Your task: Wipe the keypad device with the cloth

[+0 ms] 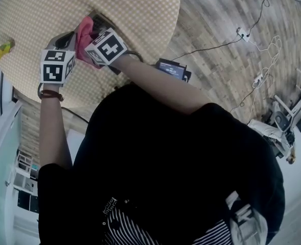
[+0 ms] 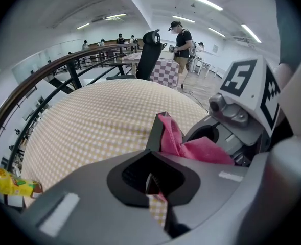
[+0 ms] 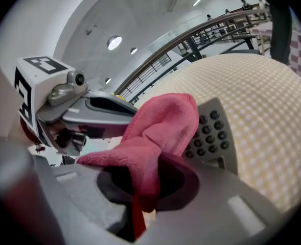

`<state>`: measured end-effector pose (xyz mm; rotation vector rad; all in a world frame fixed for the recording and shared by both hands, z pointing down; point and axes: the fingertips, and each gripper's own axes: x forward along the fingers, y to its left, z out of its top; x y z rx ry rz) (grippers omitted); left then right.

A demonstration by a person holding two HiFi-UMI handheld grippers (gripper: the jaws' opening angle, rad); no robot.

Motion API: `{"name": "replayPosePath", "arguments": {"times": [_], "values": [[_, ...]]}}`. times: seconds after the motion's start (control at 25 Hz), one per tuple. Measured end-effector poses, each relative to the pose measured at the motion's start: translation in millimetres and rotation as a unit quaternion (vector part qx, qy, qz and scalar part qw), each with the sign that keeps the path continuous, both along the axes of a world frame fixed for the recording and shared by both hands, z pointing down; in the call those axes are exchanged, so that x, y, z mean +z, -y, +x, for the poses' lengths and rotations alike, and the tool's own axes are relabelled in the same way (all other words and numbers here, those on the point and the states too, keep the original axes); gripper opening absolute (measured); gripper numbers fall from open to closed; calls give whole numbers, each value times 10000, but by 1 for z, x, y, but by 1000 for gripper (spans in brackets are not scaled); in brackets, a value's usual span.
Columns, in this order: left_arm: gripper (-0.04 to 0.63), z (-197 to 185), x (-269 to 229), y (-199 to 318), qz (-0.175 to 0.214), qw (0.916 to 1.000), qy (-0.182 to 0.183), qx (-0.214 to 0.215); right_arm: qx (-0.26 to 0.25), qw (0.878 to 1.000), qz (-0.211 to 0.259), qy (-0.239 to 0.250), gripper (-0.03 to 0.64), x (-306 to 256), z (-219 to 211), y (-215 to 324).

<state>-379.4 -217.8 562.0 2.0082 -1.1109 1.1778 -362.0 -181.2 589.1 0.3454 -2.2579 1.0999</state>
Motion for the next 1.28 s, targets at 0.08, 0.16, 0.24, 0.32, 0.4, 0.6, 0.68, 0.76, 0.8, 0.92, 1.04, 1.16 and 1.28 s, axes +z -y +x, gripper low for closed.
{"name": "replayPosePath", "arguments": {"times": [0.08, 0.16, 0.24, 0.32, 0.4, 0.6, 0.68, 0.76, 0.8, 0.92, 1.04, 1.16, 1.28], "values": [[-3, -1, 0, 0, -15, 10000, 9, 18, 31, 9997, -204, -123, 64, 16, 11, -9], [-3, -2, 0, 1, -18, 10000, -21, -5, 33, 9991, -297, -302, 64, 32, 23, -17], [-3, -1, 0, 2, -11, 10000, -51, -30, 33, 9985, -344, -426, 64, 43, 31, -21], [-3, -1, 1, 1, -9, 10000, -44, -33, 29, 9981, -376, -495, 64, 46, 34, -24], [-3, 0, 1, 0, -24, 10000, -43, -29, 24, 9976, -350, -595, 64, 43, 34, -25], [-3, 1, -1, 1, 7, 9999, -94, -71, 13, 9999, 107, 2, 64, -4, -2, 2], [-3, 0, -1, 1, 5, 9999, -113, -92, -62, 9998, 163, 118, 64, -14, -10, 7], [-4, 1, -1, 1, 0, 9998, -146, -114, -78, 9998, 135, 156, 64, -11, -7, 4], [-3, 2, -1, 1, 9, 9998, -167, -129, -56, 9998, 102, 142, 64, -5, -4, 1], [-4, 1, 0, 1, 66, 9995, -232, -216, -72, 9999, 120, -92, 64, 17, 10, -12], [-3, -2, -1, 0, 91, 9991, -263, -322, -221, 9990, 164, -361, 64, 34, 22, -23], [-4, -4, -3, -5, 221, 9980, -317, -499, -312, 9977, 8, -608, 64, 39, 28, -30], [-3, -6, -4, -12, 342, 9961, -415, -695, -357, 9948, -45, -953, 64, 40, 32, -37]]}}
